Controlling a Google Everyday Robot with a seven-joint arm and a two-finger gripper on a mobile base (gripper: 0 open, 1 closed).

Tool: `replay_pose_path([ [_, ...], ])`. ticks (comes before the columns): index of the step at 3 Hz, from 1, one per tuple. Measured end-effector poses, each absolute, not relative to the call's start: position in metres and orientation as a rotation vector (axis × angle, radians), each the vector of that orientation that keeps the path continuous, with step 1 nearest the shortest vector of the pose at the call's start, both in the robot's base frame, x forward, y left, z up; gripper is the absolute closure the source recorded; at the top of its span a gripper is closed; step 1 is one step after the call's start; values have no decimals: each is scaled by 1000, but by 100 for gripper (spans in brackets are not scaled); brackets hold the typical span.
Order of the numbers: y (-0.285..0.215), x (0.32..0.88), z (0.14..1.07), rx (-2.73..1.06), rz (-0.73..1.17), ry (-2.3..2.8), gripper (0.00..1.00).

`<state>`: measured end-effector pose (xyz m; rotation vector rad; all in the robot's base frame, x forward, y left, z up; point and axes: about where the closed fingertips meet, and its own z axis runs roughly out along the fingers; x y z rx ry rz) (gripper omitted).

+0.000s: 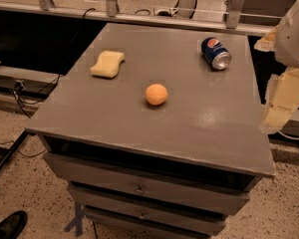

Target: Move pepsi can near orange

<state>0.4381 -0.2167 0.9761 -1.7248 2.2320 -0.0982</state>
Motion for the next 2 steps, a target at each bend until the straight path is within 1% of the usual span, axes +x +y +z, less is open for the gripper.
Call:
replay_pose_path([
  [1, -218, 442, 975, -1716, -101, 2232, 0],
  [2, -230, 481, 962, -1634, -118, 2235, 0],
])
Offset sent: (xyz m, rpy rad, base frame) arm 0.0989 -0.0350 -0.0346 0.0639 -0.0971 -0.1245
